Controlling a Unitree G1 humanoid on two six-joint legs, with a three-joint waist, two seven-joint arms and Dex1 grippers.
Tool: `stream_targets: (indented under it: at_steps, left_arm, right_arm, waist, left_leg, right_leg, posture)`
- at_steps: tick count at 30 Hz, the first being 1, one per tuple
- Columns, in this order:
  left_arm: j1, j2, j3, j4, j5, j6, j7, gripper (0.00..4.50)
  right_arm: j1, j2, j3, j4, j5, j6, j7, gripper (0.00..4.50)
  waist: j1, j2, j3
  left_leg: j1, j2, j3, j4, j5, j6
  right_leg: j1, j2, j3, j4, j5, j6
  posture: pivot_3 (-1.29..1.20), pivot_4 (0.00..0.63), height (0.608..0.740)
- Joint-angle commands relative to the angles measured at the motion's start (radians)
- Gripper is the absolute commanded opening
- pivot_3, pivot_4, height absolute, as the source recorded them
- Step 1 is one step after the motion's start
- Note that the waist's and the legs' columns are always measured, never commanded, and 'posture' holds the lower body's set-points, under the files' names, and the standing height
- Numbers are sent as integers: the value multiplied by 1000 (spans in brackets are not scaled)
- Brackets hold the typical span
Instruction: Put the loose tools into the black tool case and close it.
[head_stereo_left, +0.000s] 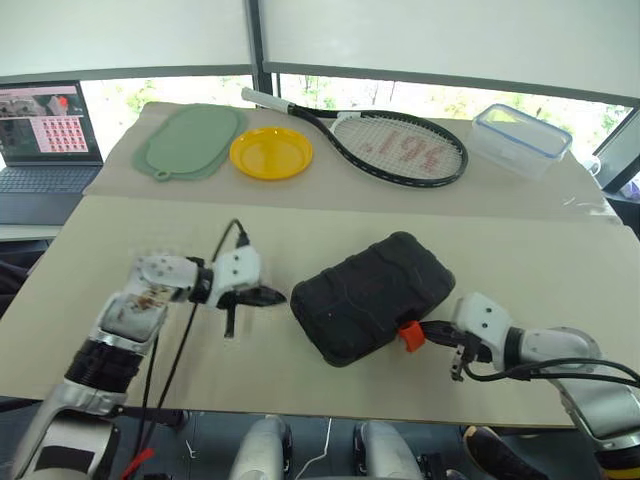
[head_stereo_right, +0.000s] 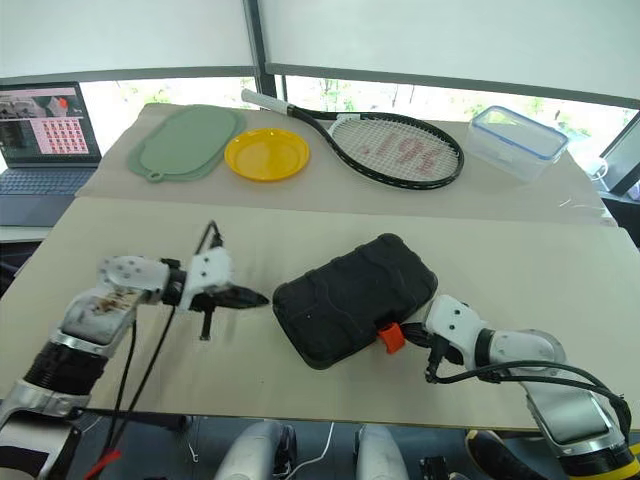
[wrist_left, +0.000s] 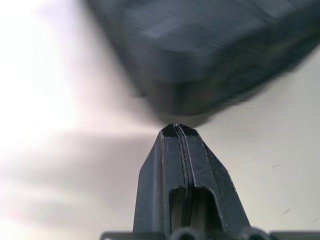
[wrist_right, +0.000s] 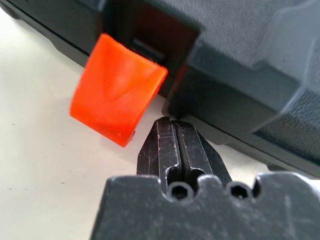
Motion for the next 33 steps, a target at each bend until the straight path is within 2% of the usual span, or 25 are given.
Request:
stream_targets:
  at_steps: [1, 3, 6, 9, 12, 16, 21, 26, 33]
  left_arm:
    - [-81, 42, 9, -80, -74, 84, -82, 37]
    - [-117, 41, -1, -98, -99, 115, -104, 37]
    - [-198, -67, -54, -99, -106, 167, -49, 37]
    - [-210, -166, -173, -16, 3, 65, -13, 37]
    - [-202, -226, -232, 72, 58, 15, 16, 37]
    - [-176, -246, -294, 136, 152, -92, 54, 37]
    - [-160, -242, -282, 116, 137, -102, 53, 37]
    - [-161, -238, -276, 116, 143, -111, 51, 37]
    - [-171, -251, -276, 111, 141, -109, 54, 37]
  right_arm:
    - [42, -25, -81, -79, 42, -10, 27, 0]
    - [62, -34, -101, -107, 57, -5, 42, 0]
    - [86, -42, -150, -134, 92, 9, 58, 0]
    - [91, -40, -187, -162, 143, 43, 63, 0]
    - [85, -36, -187, -174, 163, 56, 66, 0]
    - [105, -52, -200, -179, 152, 62, 69, 0]
    - [141, -62, -268, -196, 203, 95, 84, 0]
    - [105, -25, -178, -215, 177, 112, 40, 0]
    - [33, 41, -14, -146, 50, 118, -52, 0]
  waist:
    - [1, 0, 0]
    - [-3, 0, 0]
    - [0, 0, 0]
    - [3, 0, 0]
    - [-6, 0, 0]
    - [-5, 1, -1]
    - [-3, 1, -1]
    - [-6, 1, -2]
    - [-5, 1, -2]
  left_leg:
    - [0, 0, 0, 0, 0, 0]
    - [-1, 0, 0, 0, 0, 0]
    - [-1, -1, 0, 1, 0, 0]
    - [-1, -2, -1, 3, 0, 0]
    - [-1, -2, -1, 3, 0, 0]
    - [-1, -1, -2, 2, 0, 0]
    - [4, -2, -2, 2, 0, 1]
    - [14, 0, -2, -1, -1, 1]
    - [14, 0, -2, -1, -1, 1]
  right_leg:
    - [0, 0, 0, 0, 0, 0]
    - [-1, 0, 0, 0, 0, 0]
    - [0, 1, 0, 0, 0, 0]
    - [1, 1, 0, 0, 0, 1]
    - [0, 2, 1, 0, 1, 1]
    - [1, 3, 1, 0, 1, 0]
    - [6, 1, 1, -1, 1, 0]
    - [16, 1, 1, -3, 0, 0]
    - [15, 1, 1, -3, 0, 0]
  posture:
    - [0, 150, 738]
    - [0, 150, 738]
    - [0, 150, 738]
    - [0, 150, 738]
    - [0, 150, 738]
    - [0, 150, 738]
    - [0, 150, 738]
    - [0, 150, 738]
    - [0, 150, 738]
